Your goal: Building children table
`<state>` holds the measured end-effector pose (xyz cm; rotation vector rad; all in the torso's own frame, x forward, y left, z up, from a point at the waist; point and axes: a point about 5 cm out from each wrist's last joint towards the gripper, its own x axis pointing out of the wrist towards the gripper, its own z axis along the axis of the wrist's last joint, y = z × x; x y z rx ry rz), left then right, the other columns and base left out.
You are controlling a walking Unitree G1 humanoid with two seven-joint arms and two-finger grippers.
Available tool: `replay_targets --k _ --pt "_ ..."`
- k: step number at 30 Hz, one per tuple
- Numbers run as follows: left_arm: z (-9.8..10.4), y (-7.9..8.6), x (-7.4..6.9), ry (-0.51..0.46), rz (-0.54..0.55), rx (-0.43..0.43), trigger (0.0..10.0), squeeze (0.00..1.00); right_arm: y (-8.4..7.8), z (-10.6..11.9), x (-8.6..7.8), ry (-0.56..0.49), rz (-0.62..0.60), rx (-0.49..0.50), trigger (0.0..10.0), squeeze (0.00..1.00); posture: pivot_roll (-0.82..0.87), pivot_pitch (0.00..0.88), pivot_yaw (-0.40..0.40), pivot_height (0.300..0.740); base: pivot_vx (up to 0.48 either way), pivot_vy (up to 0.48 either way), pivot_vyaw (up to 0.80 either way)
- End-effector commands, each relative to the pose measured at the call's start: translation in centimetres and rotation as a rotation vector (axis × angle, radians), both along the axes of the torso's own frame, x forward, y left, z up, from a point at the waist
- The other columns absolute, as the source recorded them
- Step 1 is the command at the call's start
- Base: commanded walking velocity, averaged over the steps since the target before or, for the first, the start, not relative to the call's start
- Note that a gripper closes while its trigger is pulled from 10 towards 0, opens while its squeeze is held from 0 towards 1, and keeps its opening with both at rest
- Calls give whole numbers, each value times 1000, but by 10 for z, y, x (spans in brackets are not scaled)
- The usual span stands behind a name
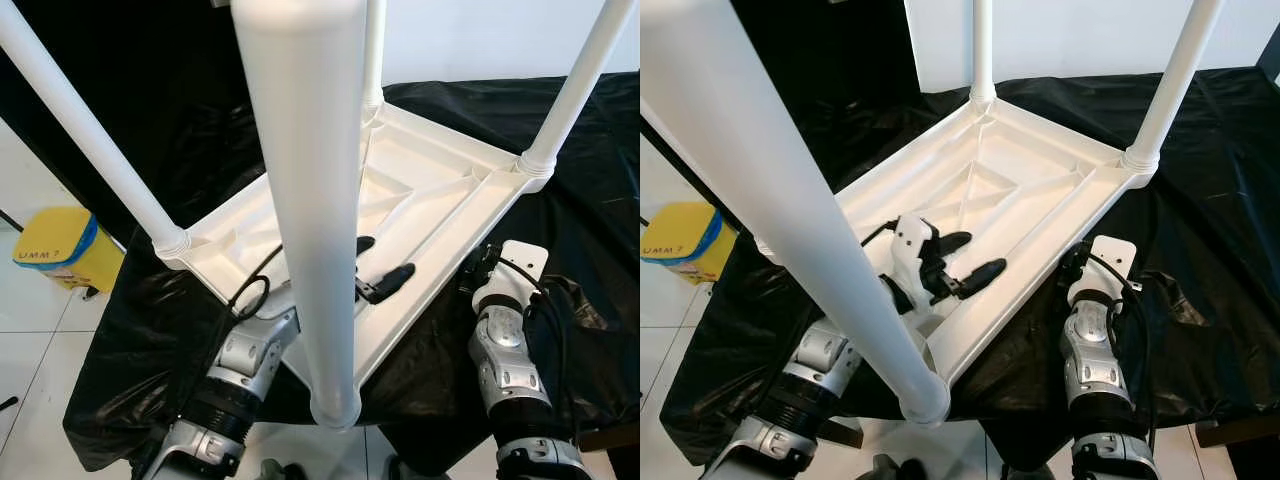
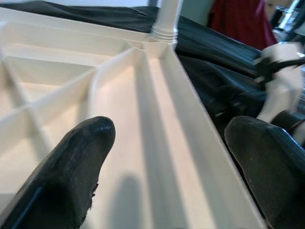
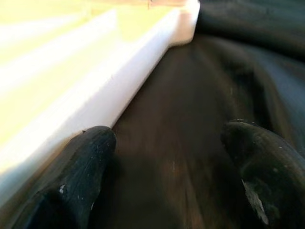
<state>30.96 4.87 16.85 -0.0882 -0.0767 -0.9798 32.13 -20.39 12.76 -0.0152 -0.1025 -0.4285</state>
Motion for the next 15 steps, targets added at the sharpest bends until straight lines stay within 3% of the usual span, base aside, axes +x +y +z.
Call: replay_targets --k 1,10,15 --pt "1 9 5 -9 18 9 10000 0 16 25 6 -95 76 -19 10000 0 -155 127 73 740 0 0 0" --pt "12 38 17 -37 109 -9 10000 0 -5 25 -8 -101 -16 -41 10000 0 -151 127 67 740 0 0 0" --pt "12 41 15 -39 134 -35 10000 0 -2 35 -16 -170 60 -61 10000 0 -158 126 64 740 0 0 0"
